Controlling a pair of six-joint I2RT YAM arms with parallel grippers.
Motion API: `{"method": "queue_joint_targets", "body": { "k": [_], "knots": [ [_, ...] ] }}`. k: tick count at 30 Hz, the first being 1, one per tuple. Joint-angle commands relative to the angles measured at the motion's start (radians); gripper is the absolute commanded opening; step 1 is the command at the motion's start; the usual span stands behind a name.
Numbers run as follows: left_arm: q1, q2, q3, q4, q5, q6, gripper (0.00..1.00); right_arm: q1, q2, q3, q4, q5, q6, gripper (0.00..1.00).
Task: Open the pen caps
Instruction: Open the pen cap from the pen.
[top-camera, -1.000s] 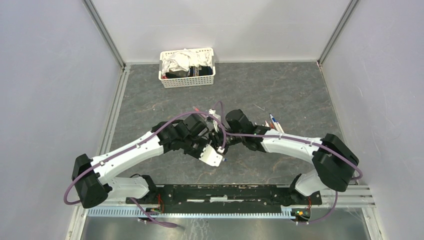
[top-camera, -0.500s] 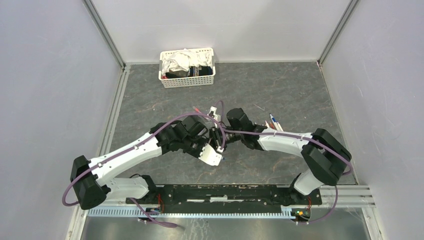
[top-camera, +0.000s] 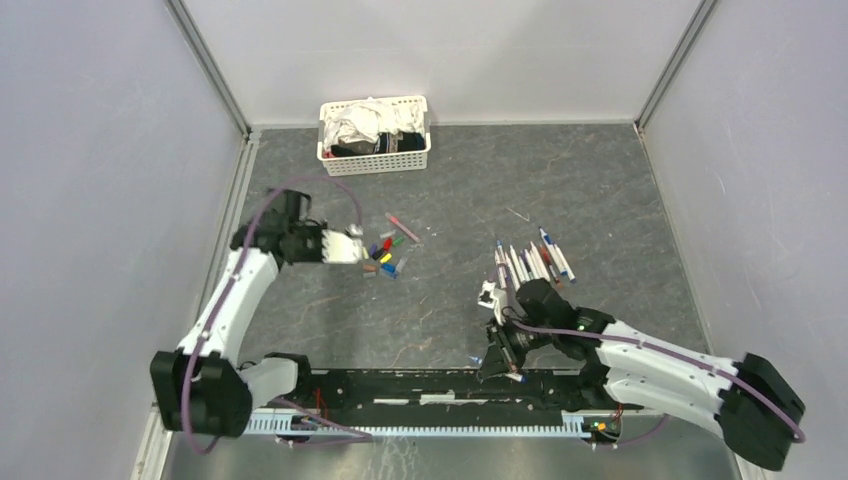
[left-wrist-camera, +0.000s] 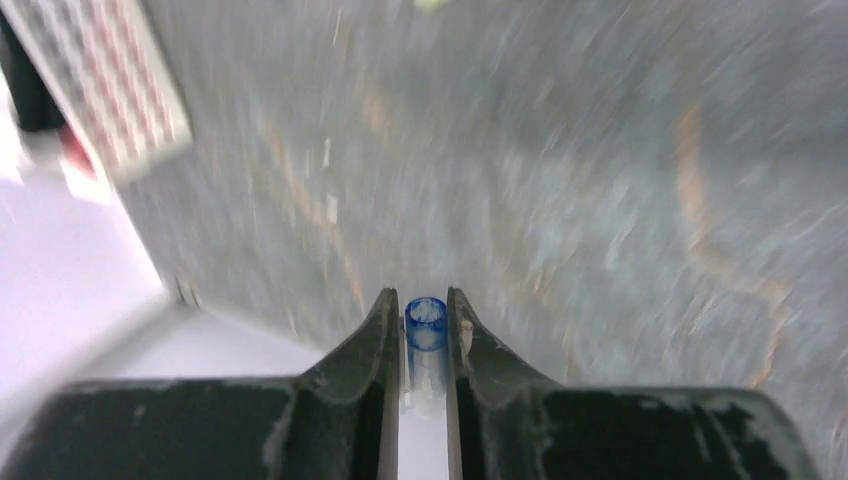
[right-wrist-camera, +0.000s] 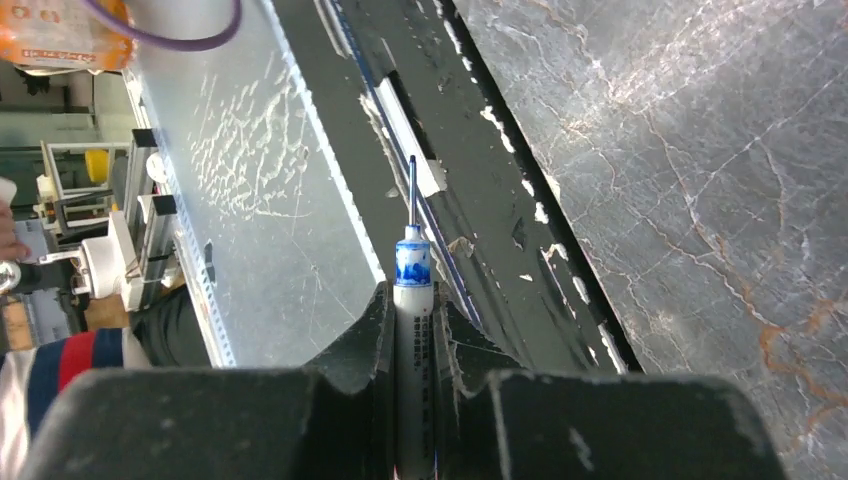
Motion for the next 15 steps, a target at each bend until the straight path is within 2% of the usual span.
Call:
{"method": "queue_joint_targets", "body": {
  "k": [1,2,5,13,15],
  "knots": [
    [-0.322,-0.103,-0.066,-0.018,0.074,-0.086,0.02,0.018,0.109,0.127,-0.018,0.078,-0.075,0.0],
    [-0.403,-0.111,-0.05,0.0,0.058,-0.14,0.02,0.018,0.117,0.154,-0.023,0.088,-0.095,0.0],
    [-0.495,-0.054,0.072,-0.071,0.078,-0.261,0.02,0.016,0.152,0.225,-0.018,0.098,-0.158,0.0],
    [-0.531,0.025,0.109,-0.084,0.123,-0.312,0.02,-0.03,0.228,0.35,-0.061,0.147,-0.277,0.0],
    [-0.531,0.045,0.086,-0.045,0.084,-0.32,0.02,-0.069,0.253,0.389,-0.108,0.231,-0.301,0.0]
  ]
}}
